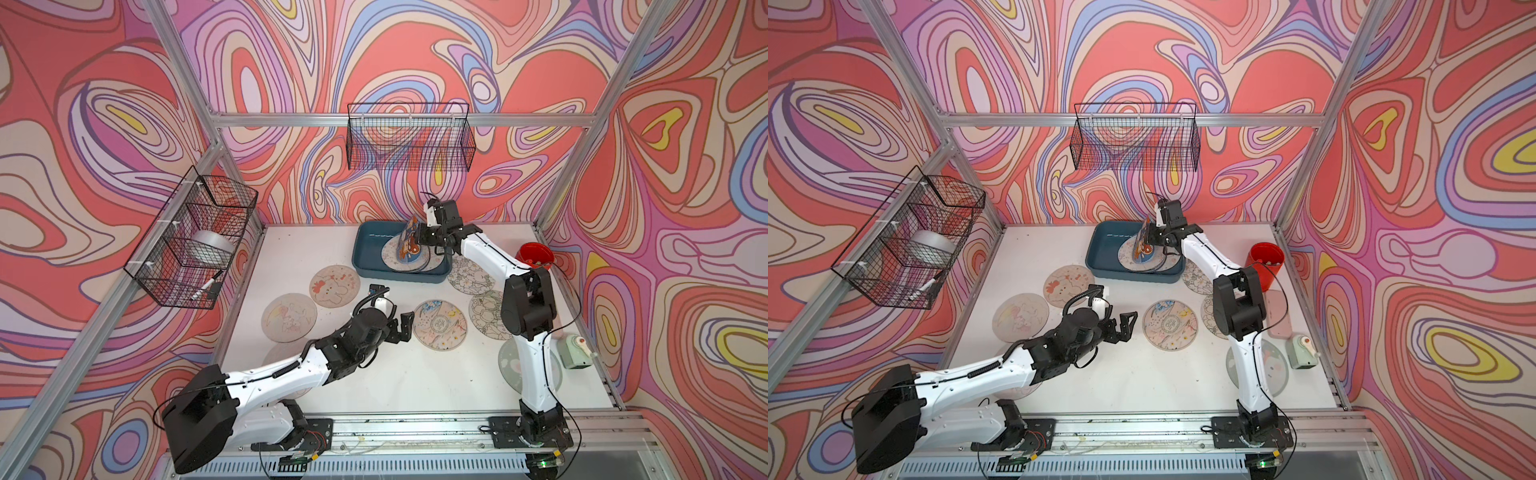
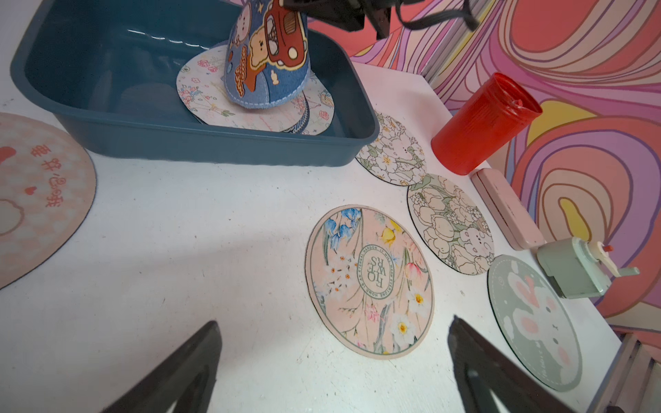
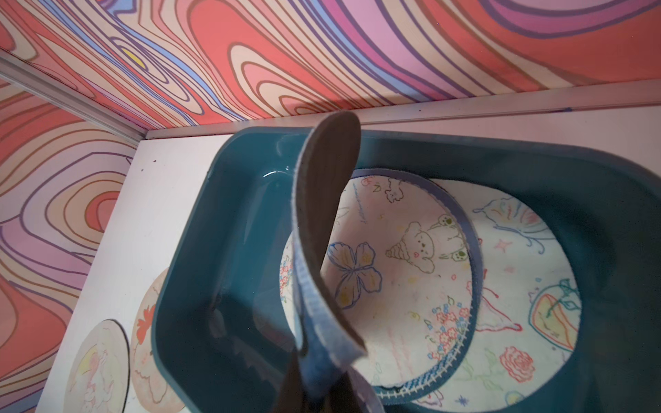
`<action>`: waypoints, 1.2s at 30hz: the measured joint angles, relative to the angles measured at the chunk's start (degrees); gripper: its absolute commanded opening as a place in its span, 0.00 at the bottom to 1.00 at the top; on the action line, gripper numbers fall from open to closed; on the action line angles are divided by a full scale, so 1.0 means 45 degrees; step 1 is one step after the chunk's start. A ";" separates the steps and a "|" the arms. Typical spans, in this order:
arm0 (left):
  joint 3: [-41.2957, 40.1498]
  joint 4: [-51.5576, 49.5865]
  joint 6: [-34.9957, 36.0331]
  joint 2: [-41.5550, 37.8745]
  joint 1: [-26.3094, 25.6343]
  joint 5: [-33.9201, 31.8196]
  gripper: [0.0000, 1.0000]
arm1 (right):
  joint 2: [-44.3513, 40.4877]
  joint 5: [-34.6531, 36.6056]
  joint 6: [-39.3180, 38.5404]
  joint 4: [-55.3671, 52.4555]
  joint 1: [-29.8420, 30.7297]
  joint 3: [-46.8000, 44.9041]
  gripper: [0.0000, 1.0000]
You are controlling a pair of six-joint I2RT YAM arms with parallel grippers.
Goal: Put the coasters into the storage box
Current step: Place the coaster in the storage box.
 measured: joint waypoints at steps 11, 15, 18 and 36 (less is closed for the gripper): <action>-0.0010 0.0000 -0.0117 -0.0049 0.0389 -0.0189 1.00 | 0.2676 0.2001 0.0418 -0.0899 -0.0024 0.1651 0.00; 0.0015 -0.0131 -0.0185 -0.0024 0.0559 -0.0180 1.00 | 0.2822 0.2540 0.0675 -0.1185 -0.0049 0.1651 0.21; 0.0092 -0.0180 -0.0248 0.0126 0.0665 -0.0126 1.00 | 0.2822 0.2701 0.0826 -0.1239 -0.0053 0.1651 0.36; 0.1088 -0.1253 -0.0971 0.1404 0.0894 0.0568 1.00 | 0.1588 0.3332 0.0340 -0.2021 -0.0102 0.0826 0.69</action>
